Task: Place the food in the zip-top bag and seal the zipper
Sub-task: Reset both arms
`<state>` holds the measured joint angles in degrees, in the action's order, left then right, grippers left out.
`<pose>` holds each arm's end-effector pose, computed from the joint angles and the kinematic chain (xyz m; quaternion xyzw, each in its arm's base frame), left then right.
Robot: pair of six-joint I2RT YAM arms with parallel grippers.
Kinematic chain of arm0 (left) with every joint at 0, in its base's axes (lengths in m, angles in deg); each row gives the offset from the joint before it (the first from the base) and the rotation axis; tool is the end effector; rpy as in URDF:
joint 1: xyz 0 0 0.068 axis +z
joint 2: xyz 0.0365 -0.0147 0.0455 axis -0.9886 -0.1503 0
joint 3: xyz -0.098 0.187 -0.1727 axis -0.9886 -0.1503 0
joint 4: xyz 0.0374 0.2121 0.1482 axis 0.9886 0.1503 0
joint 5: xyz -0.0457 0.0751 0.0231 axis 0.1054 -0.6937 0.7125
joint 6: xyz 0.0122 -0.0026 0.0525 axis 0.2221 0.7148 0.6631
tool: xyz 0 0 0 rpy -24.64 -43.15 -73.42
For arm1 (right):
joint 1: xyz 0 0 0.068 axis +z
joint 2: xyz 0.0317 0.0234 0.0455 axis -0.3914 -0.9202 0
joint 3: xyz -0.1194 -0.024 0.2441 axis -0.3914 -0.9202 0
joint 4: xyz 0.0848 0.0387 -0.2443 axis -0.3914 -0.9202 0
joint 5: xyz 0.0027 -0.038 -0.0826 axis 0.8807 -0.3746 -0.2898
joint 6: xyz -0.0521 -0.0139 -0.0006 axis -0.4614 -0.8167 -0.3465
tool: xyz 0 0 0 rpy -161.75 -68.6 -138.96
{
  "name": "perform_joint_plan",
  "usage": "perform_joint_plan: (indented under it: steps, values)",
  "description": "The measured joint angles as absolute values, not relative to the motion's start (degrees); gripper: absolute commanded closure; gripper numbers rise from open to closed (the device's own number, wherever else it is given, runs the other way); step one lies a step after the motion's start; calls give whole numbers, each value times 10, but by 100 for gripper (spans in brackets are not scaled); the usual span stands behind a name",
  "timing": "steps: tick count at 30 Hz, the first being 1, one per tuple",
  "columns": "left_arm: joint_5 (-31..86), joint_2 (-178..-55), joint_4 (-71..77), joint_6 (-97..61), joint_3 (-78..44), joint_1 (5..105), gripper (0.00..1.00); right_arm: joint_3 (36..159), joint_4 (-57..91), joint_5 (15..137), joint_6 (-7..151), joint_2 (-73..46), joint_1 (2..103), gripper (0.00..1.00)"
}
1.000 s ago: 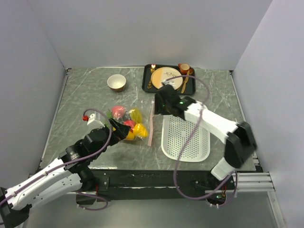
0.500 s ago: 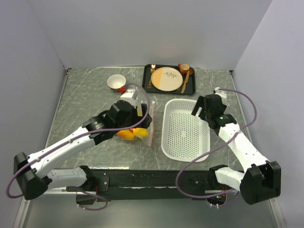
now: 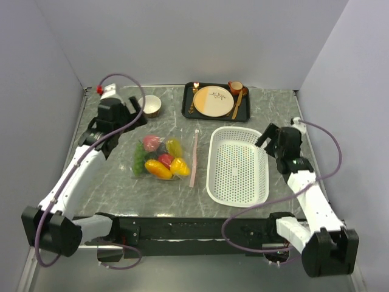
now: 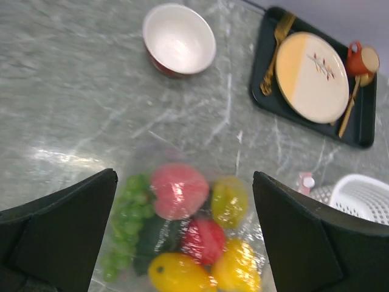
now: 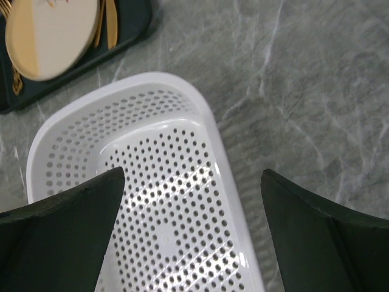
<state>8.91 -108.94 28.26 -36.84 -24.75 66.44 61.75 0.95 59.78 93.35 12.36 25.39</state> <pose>0.2598 -0.0626 0.3548 -0.1627 0.8326 -0.1337 0.5123 0.2147 0.0032 0.2666 0.2331 0.8401 0.0622 0.4858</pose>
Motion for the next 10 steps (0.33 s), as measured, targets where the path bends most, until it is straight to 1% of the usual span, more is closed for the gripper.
perform_joint_plan:
  steps: [5,10]
  values:
    - [87,-1017,263,-344,-300,712,1,530,82,556,934,226,254,0]
    - [87,-980,225,-333,-321,739,1,488,170,511,905,227,254,0]
